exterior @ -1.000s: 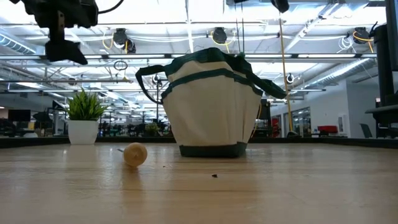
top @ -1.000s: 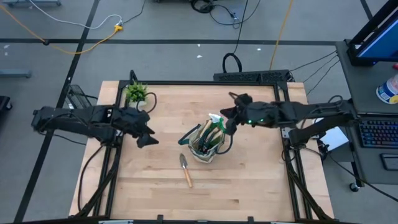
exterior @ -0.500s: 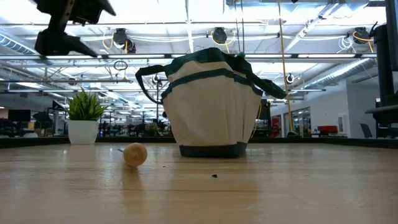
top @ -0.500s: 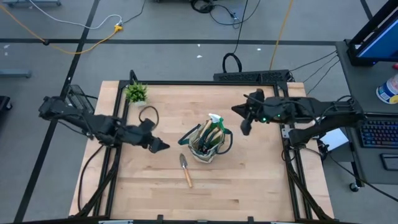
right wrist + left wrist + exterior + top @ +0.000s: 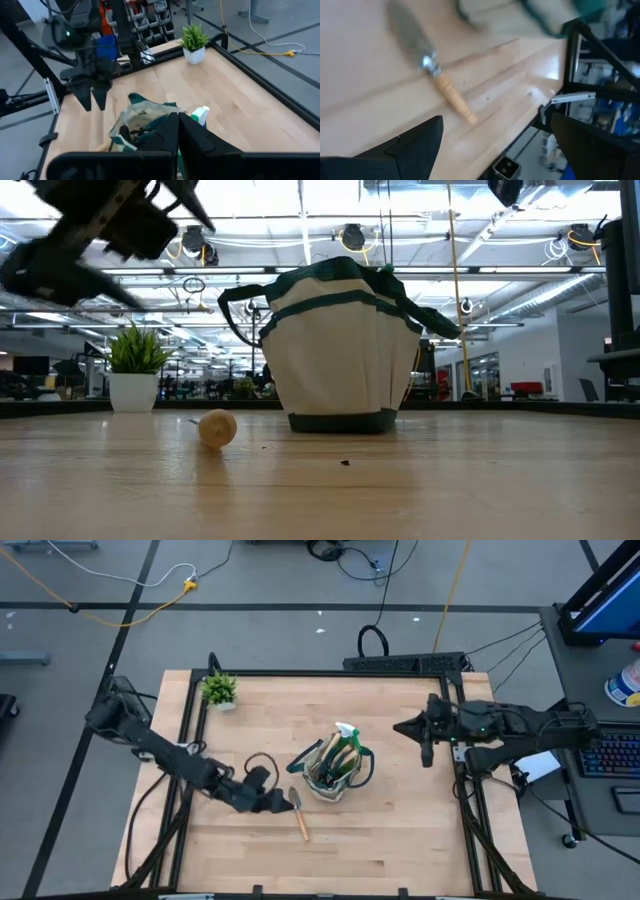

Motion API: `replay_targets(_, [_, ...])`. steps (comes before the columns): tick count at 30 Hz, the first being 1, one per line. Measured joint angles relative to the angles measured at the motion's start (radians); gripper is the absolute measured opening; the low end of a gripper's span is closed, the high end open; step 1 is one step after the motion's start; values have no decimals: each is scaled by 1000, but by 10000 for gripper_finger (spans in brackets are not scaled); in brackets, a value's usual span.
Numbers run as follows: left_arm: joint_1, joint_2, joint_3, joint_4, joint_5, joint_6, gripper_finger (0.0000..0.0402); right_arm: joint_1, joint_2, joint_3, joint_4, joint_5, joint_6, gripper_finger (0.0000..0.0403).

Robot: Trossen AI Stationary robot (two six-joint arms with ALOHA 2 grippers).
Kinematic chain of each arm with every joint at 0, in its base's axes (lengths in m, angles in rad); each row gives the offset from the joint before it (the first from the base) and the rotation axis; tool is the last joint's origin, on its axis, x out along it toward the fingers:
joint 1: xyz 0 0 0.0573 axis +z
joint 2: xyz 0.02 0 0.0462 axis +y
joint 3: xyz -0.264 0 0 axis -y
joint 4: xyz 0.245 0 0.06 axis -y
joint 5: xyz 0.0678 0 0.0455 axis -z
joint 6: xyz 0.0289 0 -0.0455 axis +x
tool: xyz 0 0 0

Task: Pick & Place Garden tools in Gardening bag
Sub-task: Put the brown trowel into the gardening bag

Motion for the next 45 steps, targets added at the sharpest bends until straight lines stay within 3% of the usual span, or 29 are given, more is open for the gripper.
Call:
replay_targets(7, [-49,133,38,99,-45,-185,379,0,-93,-81,-4,-1,-17,0])
replay_targets(15, [-50,270,179,52,-54,-194,379,0,-130,-102,-4,2,-76,0])
replay_targets(21, [-50,341,306,-97,-55,-115,379,0,-146,-102,-4,2,-122,0])
replay_targets(24, [-51,374,392,-196,-53,31,379,0,-153,-102,-5,1,-139,0])
replay_targets(31, [-51,441,555,-321,-29,567,379,0,-166,-102,-5,0,-156,0])
replay_targets(45, [-81,509,575,-328,-18,1596,379,1,-182,-102,-5,-29,-149,0])
